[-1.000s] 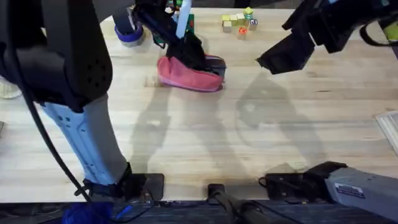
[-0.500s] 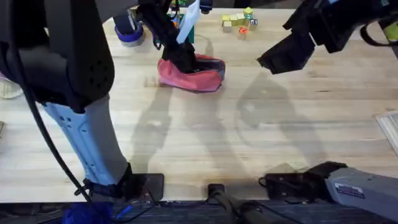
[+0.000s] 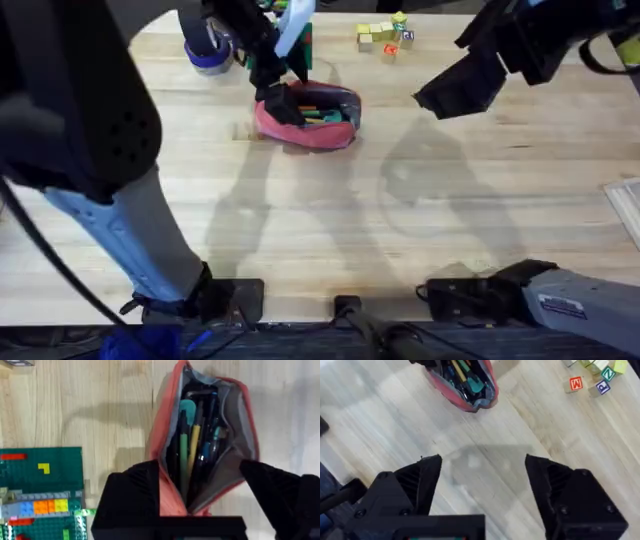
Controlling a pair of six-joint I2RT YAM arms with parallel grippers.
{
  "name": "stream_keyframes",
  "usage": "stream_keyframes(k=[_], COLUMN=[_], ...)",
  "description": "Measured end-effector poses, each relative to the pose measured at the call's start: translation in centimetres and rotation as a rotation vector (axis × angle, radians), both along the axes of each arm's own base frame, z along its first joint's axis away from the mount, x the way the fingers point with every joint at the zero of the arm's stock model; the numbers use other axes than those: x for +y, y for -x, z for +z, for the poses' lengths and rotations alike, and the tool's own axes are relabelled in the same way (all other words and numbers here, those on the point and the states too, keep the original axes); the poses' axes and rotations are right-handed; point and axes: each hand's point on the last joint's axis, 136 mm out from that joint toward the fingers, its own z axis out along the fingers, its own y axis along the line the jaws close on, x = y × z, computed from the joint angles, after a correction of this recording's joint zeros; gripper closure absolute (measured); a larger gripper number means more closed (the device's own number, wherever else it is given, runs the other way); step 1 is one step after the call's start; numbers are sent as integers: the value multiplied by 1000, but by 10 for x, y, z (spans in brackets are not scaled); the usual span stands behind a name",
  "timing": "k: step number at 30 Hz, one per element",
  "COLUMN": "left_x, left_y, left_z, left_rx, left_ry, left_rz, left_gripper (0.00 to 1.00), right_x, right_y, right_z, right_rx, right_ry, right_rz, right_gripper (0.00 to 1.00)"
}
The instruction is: Unzip the bag, pick up the pens from the table one at a time and place them inside, then zip the bag closed.
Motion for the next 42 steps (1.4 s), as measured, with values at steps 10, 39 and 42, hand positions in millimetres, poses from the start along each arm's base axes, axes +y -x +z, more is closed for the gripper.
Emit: stream_keyframes(k=[10, 39, 42], left_x=[21, 171, 178], left_y=[4, 15, 19], left_z=[39, 44, 32], left_rx=[-65, -133, -136], left_ry=[11, 323, 332], left_rz=[50, 400, 419], left_gripper=[5, 6, 7], right_x=[0, 84, 105], right_y=[0, -24, -29], right_z=[0, 49, 43], right_rx=[4, -102, -55], right_ry=[-1, -336, -384], right_rz=[-4, -107, -135], right_gripper=[5, 3, 3])
